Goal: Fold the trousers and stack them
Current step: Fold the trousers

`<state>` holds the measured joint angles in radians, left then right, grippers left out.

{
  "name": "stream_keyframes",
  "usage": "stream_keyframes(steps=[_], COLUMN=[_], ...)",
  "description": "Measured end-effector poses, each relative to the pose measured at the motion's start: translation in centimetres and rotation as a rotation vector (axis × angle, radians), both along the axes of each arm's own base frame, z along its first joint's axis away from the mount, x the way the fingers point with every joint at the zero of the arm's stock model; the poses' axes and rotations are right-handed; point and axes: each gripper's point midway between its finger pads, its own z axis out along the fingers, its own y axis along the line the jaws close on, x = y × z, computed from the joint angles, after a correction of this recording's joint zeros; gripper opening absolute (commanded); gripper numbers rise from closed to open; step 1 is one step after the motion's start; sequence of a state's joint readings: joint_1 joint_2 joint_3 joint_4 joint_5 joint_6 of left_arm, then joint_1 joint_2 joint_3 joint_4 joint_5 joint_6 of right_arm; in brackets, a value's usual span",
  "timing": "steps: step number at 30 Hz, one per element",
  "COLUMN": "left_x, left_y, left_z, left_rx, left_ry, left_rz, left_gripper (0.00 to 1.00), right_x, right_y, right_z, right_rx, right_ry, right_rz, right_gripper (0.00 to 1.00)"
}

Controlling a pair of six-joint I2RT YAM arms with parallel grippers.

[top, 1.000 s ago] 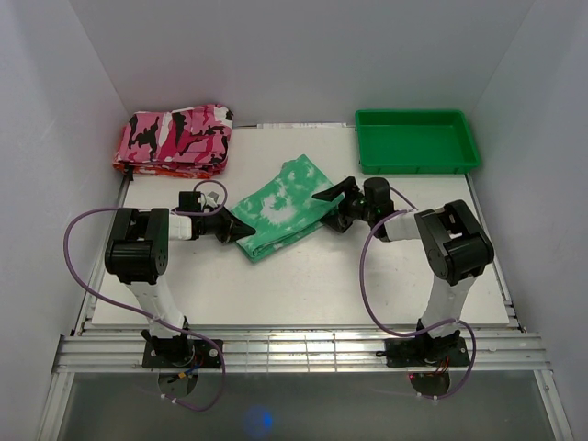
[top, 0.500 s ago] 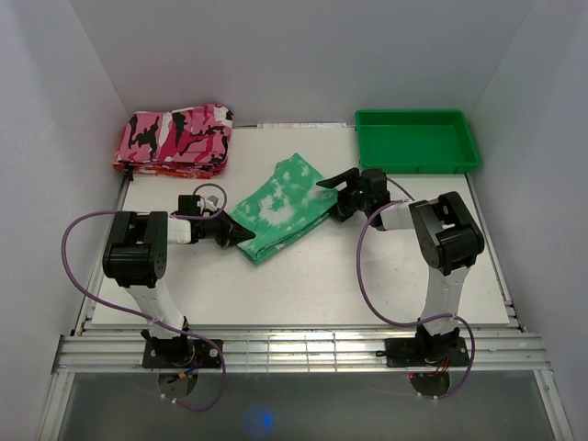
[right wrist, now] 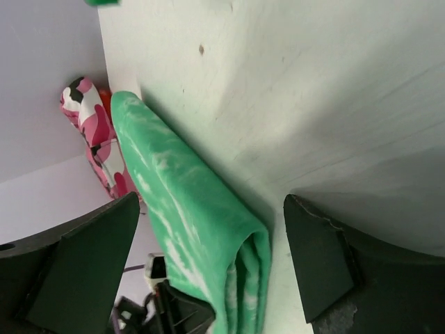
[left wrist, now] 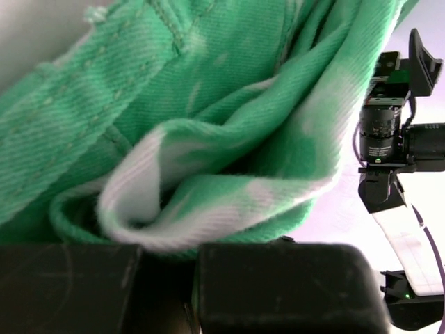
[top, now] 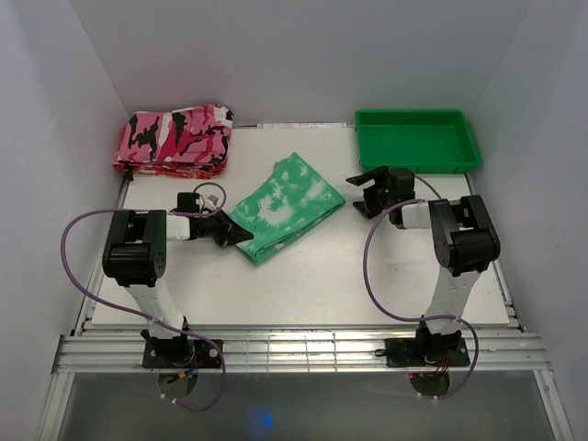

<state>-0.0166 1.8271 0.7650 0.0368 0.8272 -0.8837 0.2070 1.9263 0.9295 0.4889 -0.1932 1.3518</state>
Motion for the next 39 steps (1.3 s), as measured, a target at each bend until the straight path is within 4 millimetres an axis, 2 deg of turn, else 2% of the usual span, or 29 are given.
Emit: stream_keyframes(steps=[1,3,5,7,10,14,15,17,20,21,24,27,28,29,31,33,37,39], left_x=[0.1,0.1,0.3,0.4,0.7,0.8,0.8,0.9,1.1,1.2,1.6,2.4,2.7,3.1,3.7,5.4,9.1,10.7], left_y=[0.0,0.2,0.3,0.3,0.4,0.2,0.3,0.6,0.9,1.1,1.8,2.3,2.5,2.7,2.6,3.7,8.0,11.2], left_z=[0.0,-0.1,-0.2,-0.3,-0.6,-0.7,-0.7,-0.6,-0.6,-0.6,-0.6,-0.1,0.0,0.2,2.1,2.5,3.2,4.1], left_rx=[0.004,0.020,0.038,0.055,0.056,0.004,0.006,0.032,0.082,0.097,0.162,0.213,0.228,0.246,0.271,0.381,0.549,0.622], left_ry=[0.002,-0.004,-0.010,-0.028,-0.048,-0.081,-0.094,-0.138,-0.185,-0.203,-0.267,-0.329,-0.344,-0.365,-0.409,-0.475,-0.541,-0.553], left_rz=[-0.005,-0.028,-0.057,-0.109,-0.227,-0.385,-0.406,-0.462,-0.547,-0.574,-0.650,-0.703,-0.712,-0.720,-0.711,-0.700,-0.575,-0.478], left_gripper=[0.10,0.10,0.09,0.07,0.00,0.00,0.00,0.00,0.06,0.14,0.32,0.44,0.76,0.94,0.98,0.98,0.98,0.98], right_x=[0.1,-0.2,-0.7,-0.9,0.4,4.7,5.4,6.2,5.9,5.2,2.4,-1.0,-2.0,-2.9,-4.2,-4.9,-6.7,-7.4], right_y=[-0.8,-1.9,-2.9,-3.1,-1.8,1.3,2.0,3.3,5.4,6.1,8.0,9.0,9.3,9.5,9.4,9.2,8.8,8.5], right_z=[0.1,0.4,1.4,3.4,7.8,14.7,15.6,16.2,14.2,12.9,8.6,4.4,3.1,2.0,0.5,0.3,0.3,0.8], right_rx=[-0.020,-0.068,-0.133,-0.199,-0.274,-0.315,-0.324,-0.327,-0.298,-0.279,-0.221,-0.179,-0.168,-0.157,-0.131,-0.110,-0.083,-0.094], right_ry=[-0.018,-0.065,-0.137,-0.238,-0.405,-0.673,-0.724,-0.776,-0.768,-0.741,-0.643,-0.531,-0.496,-0.458,-0.402,-0.378,-0.343,-0.340], right_rz=[0.000,0.023,0.083,0.171,0.338,0.546,0.588,0.665,0.775,0.811,0.902,0.962,0.977,0.987,0.991,0.986,0.980,0.972], right_gripper=[0.91,0.98,1.00,0.91,0.92,0.91,0.89,0.89,0.88,0.88,0.87,0.86,0.86,0.87,0.87,0.87,0.90,0.92])
